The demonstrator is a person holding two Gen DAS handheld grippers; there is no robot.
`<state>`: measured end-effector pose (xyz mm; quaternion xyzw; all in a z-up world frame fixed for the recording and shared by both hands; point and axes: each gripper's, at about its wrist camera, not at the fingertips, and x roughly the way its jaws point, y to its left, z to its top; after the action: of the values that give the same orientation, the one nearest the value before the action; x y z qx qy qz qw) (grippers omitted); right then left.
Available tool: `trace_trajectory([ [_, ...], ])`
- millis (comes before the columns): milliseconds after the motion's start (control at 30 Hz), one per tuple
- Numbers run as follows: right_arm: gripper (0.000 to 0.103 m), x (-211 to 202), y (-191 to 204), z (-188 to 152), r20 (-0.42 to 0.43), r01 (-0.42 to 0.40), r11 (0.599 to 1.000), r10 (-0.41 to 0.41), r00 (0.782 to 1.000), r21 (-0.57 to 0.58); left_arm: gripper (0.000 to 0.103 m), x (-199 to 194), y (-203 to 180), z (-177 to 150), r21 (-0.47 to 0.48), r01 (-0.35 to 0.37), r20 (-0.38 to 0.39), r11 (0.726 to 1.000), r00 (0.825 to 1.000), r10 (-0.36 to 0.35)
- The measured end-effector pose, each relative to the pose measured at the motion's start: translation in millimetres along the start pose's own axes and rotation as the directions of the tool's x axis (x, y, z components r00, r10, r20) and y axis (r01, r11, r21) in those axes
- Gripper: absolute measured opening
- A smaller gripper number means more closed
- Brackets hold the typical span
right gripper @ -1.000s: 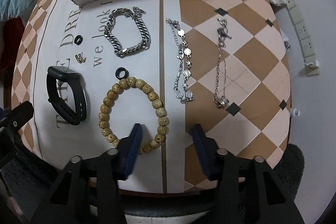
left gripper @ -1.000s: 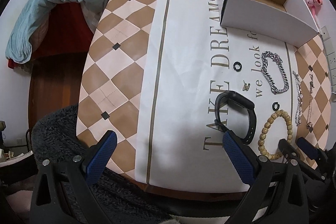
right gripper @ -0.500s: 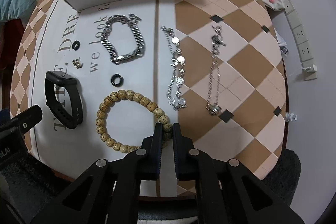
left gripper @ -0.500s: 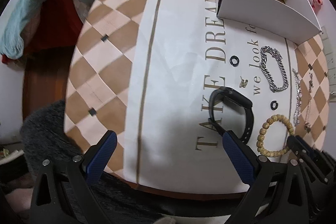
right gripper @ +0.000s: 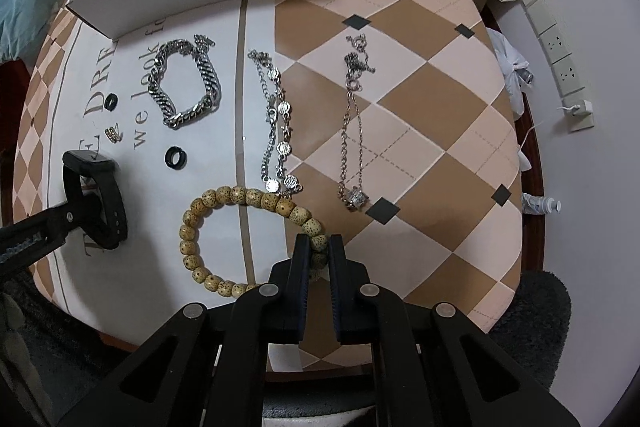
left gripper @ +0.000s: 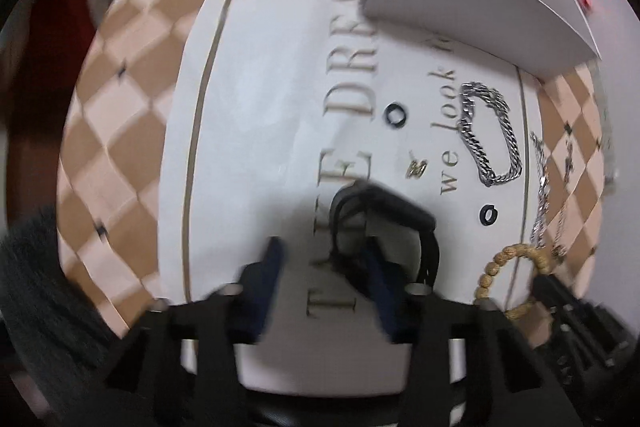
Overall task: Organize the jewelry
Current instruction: 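Grasp the black watch band with the left tool while the right tool grasps the wooden bead bracelet, then carry the watch band and bead bracelet into the cardboard box and open both tools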
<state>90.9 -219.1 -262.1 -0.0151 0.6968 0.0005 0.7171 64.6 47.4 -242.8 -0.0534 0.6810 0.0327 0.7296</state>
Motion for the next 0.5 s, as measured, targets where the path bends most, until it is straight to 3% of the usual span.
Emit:
trace_trajectory([
  [33,0.010,1,-1,0,-0.001,-0.004,1.000,0.004,1.000,0.001,0.020,-1,-1,-2,0.025,-0.010,0.014,1.000,1.000,0.010],
  [67,0.010,-1,-1,1,-0.001,-0.008,1.000,0.008,1.000,0.003,0.009,-2,-1,-4,0.044,-0.009,0.027,0.999,1.000,0.008],
  [100,0.010,-1,-1,1,0.003,-0.010,1.000,0.010,1.000,0.004,0.007,-2,-1,-6,0.061,-0.022,0.039,0.998,0.999,0.019],
  [267,0.010,-26,20,-9,0.046,-0.057,0.998,0.056,0.997,0.015,0.005,-13,3,-24,0.093,-0.053,0.089,0.994,0.995,0.044],
  [500,0.009,-69,34,-11,0.119,-0.145,0.989,0.146,0.982,-0.016,0.005,-52,2,-37,0.099,0.005,0.135,0.995,0.991,-0.019],
])
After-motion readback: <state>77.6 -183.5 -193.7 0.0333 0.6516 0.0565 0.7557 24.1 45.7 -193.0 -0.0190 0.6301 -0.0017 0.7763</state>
